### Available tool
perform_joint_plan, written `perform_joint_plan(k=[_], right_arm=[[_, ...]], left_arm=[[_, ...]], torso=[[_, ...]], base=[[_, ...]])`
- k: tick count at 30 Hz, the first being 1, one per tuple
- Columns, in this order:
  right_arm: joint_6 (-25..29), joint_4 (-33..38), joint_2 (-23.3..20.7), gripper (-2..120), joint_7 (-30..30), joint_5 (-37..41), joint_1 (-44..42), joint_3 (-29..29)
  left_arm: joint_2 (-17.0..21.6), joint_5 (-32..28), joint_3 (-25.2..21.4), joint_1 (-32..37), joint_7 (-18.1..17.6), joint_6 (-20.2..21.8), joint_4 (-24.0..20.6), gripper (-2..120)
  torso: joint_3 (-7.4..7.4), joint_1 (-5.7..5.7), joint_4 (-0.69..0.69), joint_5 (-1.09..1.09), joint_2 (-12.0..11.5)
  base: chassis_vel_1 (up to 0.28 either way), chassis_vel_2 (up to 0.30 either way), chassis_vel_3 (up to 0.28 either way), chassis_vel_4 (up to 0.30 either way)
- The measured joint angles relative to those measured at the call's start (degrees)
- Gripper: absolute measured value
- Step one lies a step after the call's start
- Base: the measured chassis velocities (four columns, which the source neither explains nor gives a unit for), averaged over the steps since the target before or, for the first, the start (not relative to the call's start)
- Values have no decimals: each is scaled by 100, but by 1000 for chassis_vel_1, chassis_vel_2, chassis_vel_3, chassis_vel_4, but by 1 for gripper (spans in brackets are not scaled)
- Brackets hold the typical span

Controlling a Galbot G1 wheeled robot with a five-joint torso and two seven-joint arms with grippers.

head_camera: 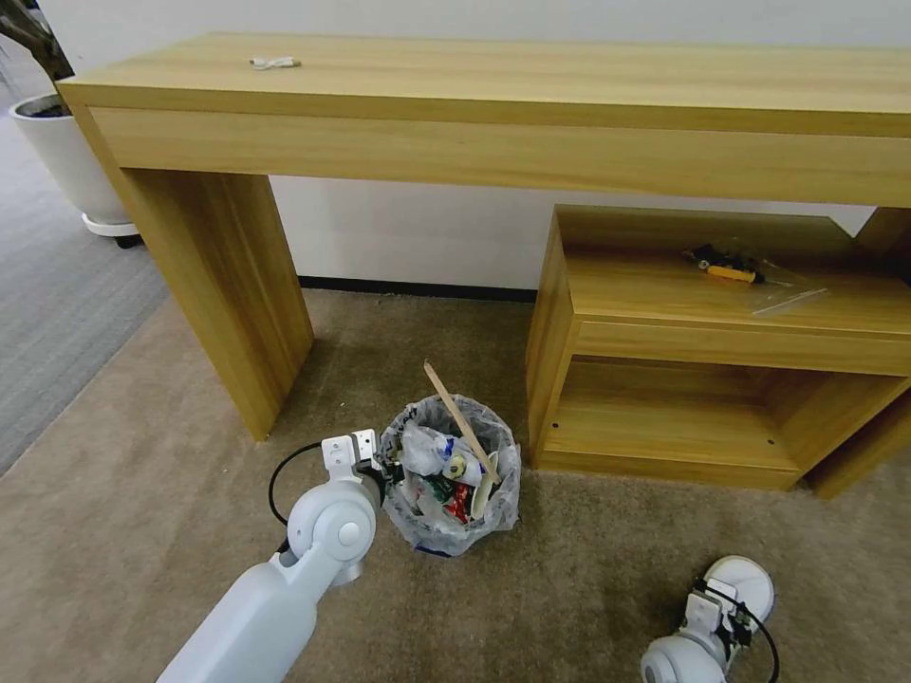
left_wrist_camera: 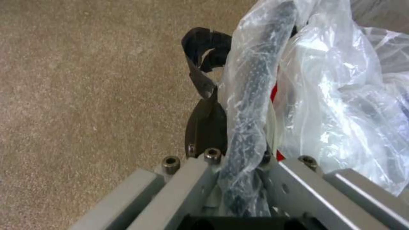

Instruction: Pick up the trash bin and place the garbage on the floor into it.

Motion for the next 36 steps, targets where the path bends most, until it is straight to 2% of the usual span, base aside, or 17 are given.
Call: perform_joint_plan(k=[1, 4, 14, 18, 20, 22, 24, 25, 28, 30, 32, 36], right_arm=[[0, 0, 0, 12, 0, 0, 0, 0], [18, -22, 3, 0, -2, -27, -12, 10], [74, -3, -84, 0, -55, -59, -71, 5], [94, 261, -373, 0, -104, -60, -188, -9], [95, 623, -662, 0, -154, -60, -335, 1], [96, 706, -714, 0, -166, -71, -366, 10], [89, 1136, -950, 0, -190, -118, -481, 57], [89, 1136, -950, 0, -190, -118, -481, 57], [-9, 1876, -1225, 0, -191, -155, -613, 96], [-37, 2024, -1282, 0, -183, -158, -631, 94], [-114, 2510, -1526, 0, -143, -176, -689, -27], [-157, 2892, -1782, 0, -108, -175, -718, -201]], left_arm=[[0, 0, 0, 0, 0, 0, 0, 0], [-14, 20, 1, 4, 1, -2, 5, 0], [-3, 24, 13, 2, 6, -3, 45, 0], [-4, 64, 17, -3, 36, -3, 133, 0], [-6, 87, 25, -4, 64, -1, 186, 0], [-6, 89, 29, -7, 67, 0, 199, 0], [-4, 83, 43, -31, 68, 10, 223, 0], [-4, 83, 43, -31, 68, 10, 223, 0], [-5, 70, 104, -66, 43, 20, 232, 0], [-3, 66, 116, -72, 34, 21, 232, 0], [34, 47, 179, -106, 16, 25, 231, 0], [54, 29, 228, -142, 2, 26, 232, 0]], torso=[[0, 0, 0, 0, 0], [0, 0, 0, 0, 0], [0, 0, 0, 0, 0], [0, 0, 0, 0, 0], [0, 0, 0, 0, 0], [0, 0, -1, 0, 0], [0, 0, -1, 1, 0], [0, 0, -1, 1, 0], [0, 0, 0, 0, 0], [0, 0, 0, 0, 0], [0, 0, 0, 2, 0], [0, 0, 0, 0, 0]], base=[[0, 0, 0, 0], [0, 0, 0, 0], [0, 0, 0, 0], [0, 0, 0, 0], [0, 0, 0, 0], [0, 0, 0, 0], [0, 0, 0, 0], [0, 0, 0, 0], [0, 0, 0, 0], [0, 0, 0, 0], [0, 0, 0, 0], [0, 0, 0, 0]])
